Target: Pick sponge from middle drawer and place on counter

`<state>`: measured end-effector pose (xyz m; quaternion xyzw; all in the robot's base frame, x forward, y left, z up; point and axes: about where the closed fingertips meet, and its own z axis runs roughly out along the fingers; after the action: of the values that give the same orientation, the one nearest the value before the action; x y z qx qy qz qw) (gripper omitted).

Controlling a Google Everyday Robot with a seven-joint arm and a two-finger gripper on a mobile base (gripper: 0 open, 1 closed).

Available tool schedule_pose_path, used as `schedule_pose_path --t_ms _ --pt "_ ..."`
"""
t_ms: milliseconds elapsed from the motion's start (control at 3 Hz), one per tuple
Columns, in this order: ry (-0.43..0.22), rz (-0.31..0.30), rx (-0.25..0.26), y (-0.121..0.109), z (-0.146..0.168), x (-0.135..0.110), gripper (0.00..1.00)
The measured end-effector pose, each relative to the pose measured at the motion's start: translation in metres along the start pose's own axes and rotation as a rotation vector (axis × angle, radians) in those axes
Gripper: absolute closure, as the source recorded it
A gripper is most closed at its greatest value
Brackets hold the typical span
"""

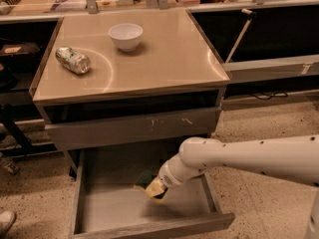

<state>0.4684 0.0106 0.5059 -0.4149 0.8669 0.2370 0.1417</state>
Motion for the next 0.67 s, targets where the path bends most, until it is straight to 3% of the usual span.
schedule_pose_path --t_ms 667 --pt "0.034 0.000 0.142 -0.009 -0.118 -0.036 1.00"
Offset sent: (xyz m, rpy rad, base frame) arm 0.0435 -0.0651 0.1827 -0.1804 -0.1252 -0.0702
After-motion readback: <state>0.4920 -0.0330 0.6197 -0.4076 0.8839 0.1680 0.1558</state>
